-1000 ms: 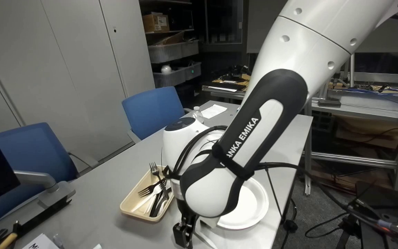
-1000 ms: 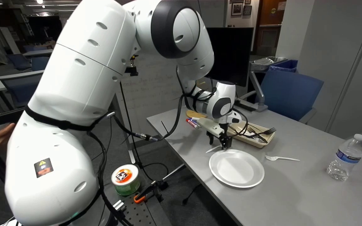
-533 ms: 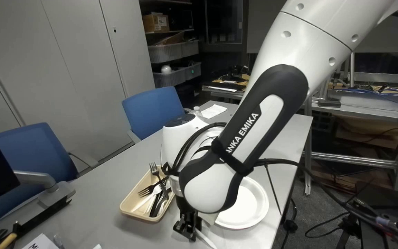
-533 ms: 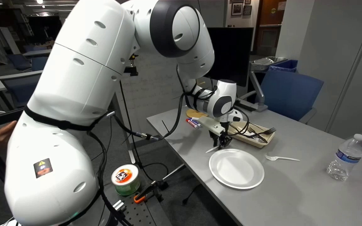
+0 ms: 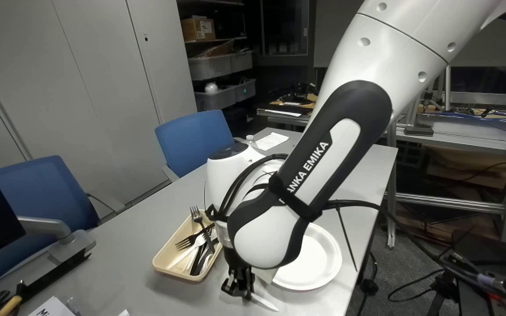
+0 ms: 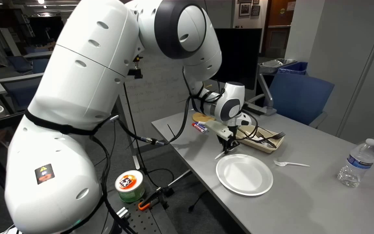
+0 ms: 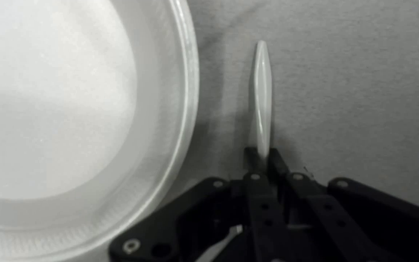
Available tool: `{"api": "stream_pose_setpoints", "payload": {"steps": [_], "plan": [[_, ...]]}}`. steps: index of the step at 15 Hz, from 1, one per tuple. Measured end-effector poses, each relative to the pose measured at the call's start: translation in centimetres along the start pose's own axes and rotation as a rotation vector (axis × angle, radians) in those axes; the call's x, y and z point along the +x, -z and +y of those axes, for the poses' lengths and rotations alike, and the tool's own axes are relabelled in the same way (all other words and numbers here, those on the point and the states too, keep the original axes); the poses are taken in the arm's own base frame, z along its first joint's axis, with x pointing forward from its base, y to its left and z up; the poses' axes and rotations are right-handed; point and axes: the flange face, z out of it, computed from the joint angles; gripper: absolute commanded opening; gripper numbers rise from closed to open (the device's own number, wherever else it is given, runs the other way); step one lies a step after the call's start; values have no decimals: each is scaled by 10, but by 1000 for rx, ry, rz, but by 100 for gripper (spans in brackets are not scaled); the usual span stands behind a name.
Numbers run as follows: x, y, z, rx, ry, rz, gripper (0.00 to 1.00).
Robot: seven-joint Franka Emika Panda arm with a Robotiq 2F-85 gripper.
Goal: Pick up the spoon from the table and put it in the tray
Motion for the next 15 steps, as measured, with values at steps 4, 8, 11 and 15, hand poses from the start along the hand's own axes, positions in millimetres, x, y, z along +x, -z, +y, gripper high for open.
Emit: {"api": "stream_pose_setpoints", "payload": {"steps": [4, 8, 11, 15], "plan": [[0, 18, -10, -2, -3, 8, 2], [-2, 56, -27, -13, -13, -1, 2], [-1, 80, -33, -17, -18, 8, 2], [19, 105, -23, -43, -28, 79, 2]]}}
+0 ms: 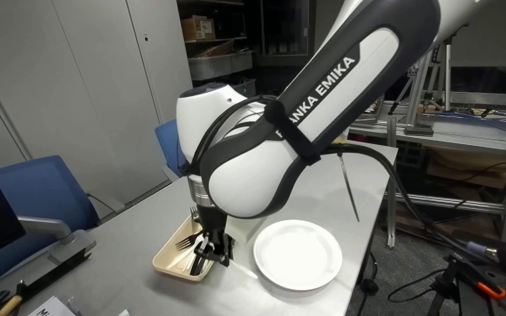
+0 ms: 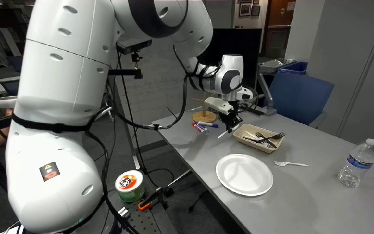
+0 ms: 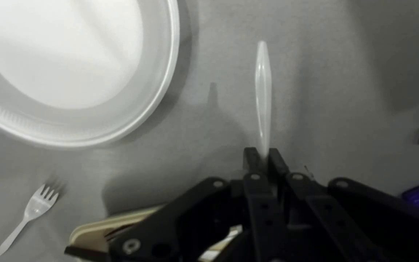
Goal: Pick up the spoon from the table and put it in the tray
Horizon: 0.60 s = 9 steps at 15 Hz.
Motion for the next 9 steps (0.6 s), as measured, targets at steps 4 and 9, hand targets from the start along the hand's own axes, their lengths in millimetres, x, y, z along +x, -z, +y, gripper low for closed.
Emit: {"api": "stream_pose_setpoints", "payload": {"steps": [4, 9], "plan": [[26, 19, 15, -92, 30, 83, 2], [52, 21, 17, -144, 75, 159, 2]]}}
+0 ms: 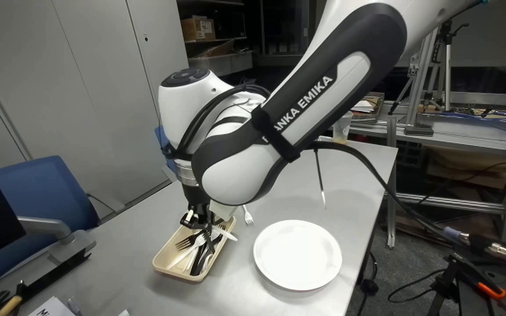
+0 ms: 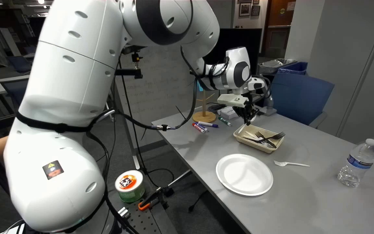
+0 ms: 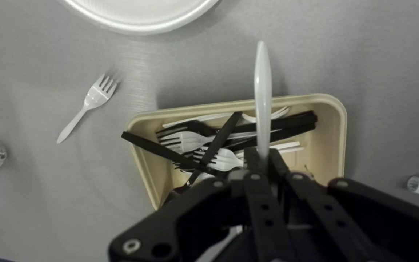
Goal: Pick up the spoon from the table and put it in the tray
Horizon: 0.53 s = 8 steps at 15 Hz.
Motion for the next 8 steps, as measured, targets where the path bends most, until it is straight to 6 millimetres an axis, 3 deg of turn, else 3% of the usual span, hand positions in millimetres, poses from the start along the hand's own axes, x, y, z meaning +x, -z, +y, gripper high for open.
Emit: {"api": "stream_pose_setpoints", "payload": {"steps": [8], "plan": [[27, -38, -7, -13, 18, 61, 2]]}}
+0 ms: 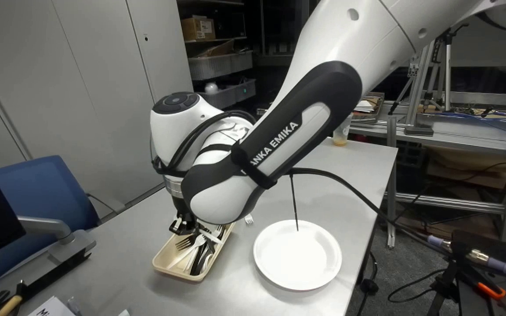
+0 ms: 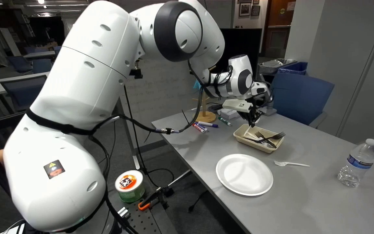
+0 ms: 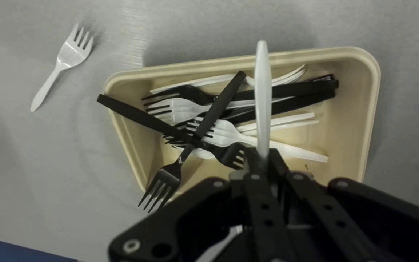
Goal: Pick up the spoon from the table and put it in the tray
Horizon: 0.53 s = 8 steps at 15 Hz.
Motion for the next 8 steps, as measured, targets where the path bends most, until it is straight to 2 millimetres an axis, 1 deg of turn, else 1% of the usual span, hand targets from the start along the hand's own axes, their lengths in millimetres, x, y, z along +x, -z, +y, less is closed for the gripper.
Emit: {"api": "stream_pose_setpoints", "payload": {"steps": [4, 5, 6, 8], "plan": [[5, -25, 3, -9, -6, 1, 2], [5, -31, 3, -10, -8, -2, 25], [6, -35, 3, -11, -9, -3, 34], [6, -43, 4, -12, -11, -7, 48]]}}
